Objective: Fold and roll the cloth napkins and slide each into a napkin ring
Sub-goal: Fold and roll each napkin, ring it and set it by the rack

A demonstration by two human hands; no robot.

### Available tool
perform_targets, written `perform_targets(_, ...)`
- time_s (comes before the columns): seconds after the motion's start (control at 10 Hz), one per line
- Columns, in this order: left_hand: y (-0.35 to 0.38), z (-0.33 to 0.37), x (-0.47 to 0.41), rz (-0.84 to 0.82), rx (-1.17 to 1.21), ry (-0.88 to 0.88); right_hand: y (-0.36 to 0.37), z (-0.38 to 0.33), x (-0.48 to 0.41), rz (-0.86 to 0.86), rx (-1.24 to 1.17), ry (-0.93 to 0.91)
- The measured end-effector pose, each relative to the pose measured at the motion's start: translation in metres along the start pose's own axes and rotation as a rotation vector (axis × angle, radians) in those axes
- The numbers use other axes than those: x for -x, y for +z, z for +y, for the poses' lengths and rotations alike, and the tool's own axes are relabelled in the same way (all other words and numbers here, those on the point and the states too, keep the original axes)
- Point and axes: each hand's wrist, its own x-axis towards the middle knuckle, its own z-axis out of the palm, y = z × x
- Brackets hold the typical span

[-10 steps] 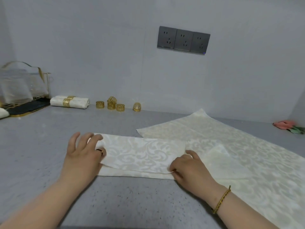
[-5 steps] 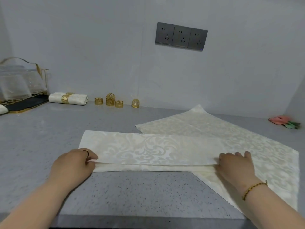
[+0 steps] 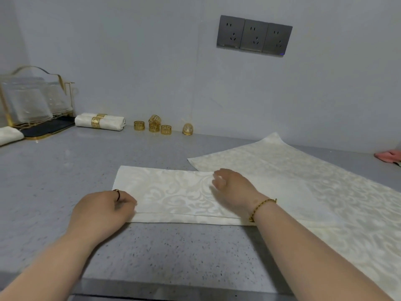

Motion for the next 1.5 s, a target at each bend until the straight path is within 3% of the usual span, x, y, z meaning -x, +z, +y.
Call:
perform_targets(0.2,-0.006,0.014,-0.008,-0.011,-0.177,0.001,0.034,0.004,-0.015,-0.094,0.13,0.009)
perform_targets(0.4,0.031,0.078,-0.044,-0.216,-0.207,0.351,0.034,0.004,-0.015,-0.082,0.127,0.005)
perform_targets(0.5,0.063,0.097,-0.061,-0.291,-0.374,0.431,0.035,0.005,-0.014,-0.074,0.128,-0.001)
perform_targets(0.7,0.089,0.073,-0.072,-0.444,-0.415,0.251,0.035,0.006,-0.017,-0.079,0.117,-0.002)
perform_targets(1.0,0.04,0.006,-0.087,-0.403,-0.53,-0.022,0.034,0.005,-0.016,-0.091,0.111,0.0)
perform_targets(1.1,0.028,-0.003,-0.093,-0.388,-0.567,-0.02,0.034,0.005,-0.015,-0.091,0.111,0.003)
perform_targets(1.3,0.007,0.001,-0.113,-0.364,-0.33,-0.146,0.033,0.004,-0.015,-0.091,0.107,-0.001)
perform_targets(1.4,0.013,0.005,-0.107,-0.185,-0.221,-0.058,0.034,0.004,-0.015,-0.088,0.109,-0.002)
perform_targets(1.5,0.019,0.008,-0.098,-0.173,0.079,-0.017,0.034,0.004,-0.017,-0.089,0.109,-0.002)
